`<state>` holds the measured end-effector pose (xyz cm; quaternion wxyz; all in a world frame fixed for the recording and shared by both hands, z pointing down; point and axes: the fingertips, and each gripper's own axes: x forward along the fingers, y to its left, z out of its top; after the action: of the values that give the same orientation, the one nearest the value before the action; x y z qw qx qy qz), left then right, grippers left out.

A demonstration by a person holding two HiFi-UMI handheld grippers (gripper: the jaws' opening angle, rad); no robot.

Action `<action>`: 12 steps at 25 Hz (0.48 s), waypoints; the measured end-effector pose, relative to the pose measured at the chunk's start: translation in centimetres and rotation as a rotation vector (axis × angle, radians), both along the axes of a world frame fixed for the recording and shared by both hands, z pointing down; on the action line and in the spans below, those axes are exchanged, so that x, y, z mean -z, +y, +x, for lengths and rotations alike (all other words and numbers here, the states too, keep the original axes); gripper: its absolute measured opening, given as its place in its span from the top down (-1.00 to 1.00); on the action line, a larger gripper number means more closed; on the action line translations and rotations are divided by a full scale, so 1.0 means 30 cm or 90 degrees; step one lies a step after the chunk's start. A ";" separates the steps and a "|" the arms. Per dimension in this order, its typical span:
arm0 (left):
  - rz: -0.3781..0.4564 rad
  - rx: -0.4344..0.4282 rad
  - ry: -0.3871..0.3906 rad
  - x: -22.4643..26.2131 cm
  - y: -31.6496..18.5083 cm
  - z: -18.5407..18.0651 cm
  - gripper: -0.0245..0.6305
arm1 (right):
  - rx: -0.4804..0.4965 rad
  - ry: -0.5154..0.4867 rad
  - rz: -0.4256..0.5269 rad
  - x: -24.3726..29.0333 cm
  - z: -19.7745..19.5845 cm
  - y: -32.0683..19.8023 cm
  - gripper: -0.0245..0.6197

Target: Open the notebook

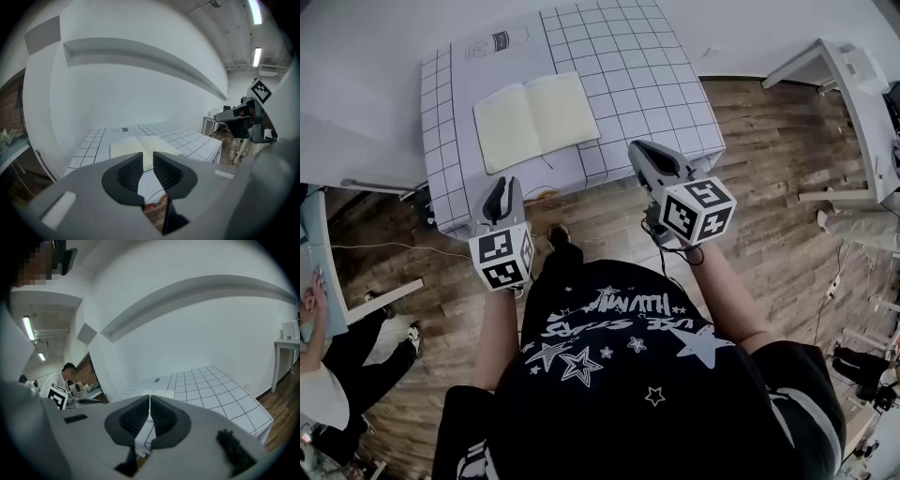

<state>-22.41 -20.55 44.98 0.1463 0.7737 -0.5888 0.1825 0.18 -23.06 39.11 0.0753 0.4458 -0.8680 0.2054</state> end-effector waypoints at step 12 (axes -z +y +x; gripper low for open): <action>0.015 0.024 0.016 0.166 0.082 0.091 0.88 | 0.052 -0.020 -0.006 0.074 0.056 0.074 0.87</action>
<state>-19.69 -18.10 40.00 0.1483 0.7665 -0.6033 0.1629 1.88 -20.85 36.88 0.0721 0.4063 -0.8855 0.2135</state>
